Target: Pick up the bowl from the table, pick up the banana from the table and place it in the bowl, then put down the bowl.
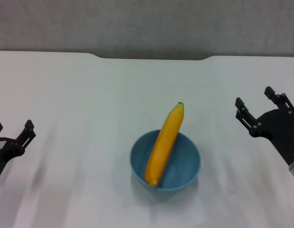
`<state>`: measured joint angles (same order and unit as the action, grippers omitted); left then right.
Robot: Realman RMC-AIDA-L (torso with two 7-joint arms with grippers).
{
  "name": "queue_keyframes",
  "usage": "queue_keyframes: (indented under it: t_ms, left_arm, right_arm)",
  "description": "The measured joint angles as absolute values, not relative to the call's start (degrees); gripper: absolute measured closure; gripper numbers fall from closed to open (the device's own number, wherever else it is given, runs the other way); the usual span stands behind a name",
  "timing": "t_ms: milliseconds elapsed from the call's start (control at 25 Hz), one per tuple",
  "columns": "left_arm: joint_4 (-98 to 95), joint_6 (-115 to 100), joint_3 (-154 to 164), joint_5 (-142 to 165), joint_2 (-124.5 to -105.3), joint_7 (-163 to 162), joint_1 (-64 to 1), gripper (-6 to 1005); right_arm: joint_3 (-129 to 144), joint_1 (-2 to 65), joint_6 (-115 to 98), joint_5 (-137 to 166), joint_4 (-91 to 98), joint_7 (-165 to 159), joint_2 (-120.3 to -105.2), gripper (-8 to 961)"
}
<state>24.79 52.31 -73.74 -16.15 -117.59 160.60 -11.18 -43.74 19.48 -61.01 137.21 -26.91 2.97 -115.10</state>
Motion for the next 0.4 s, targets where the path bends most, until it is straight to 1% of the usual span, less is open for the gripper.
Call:
queue_keyframes:
  t_ms: [400]
  left_arm:
    - [20.7,51.5,-70.2,-16.6,-117.67,159.7,-14.2,103]
  right_arm:
    - [-43.1,23.2,-58.7,136.6,-20.2,-4.5,-115.5,150]
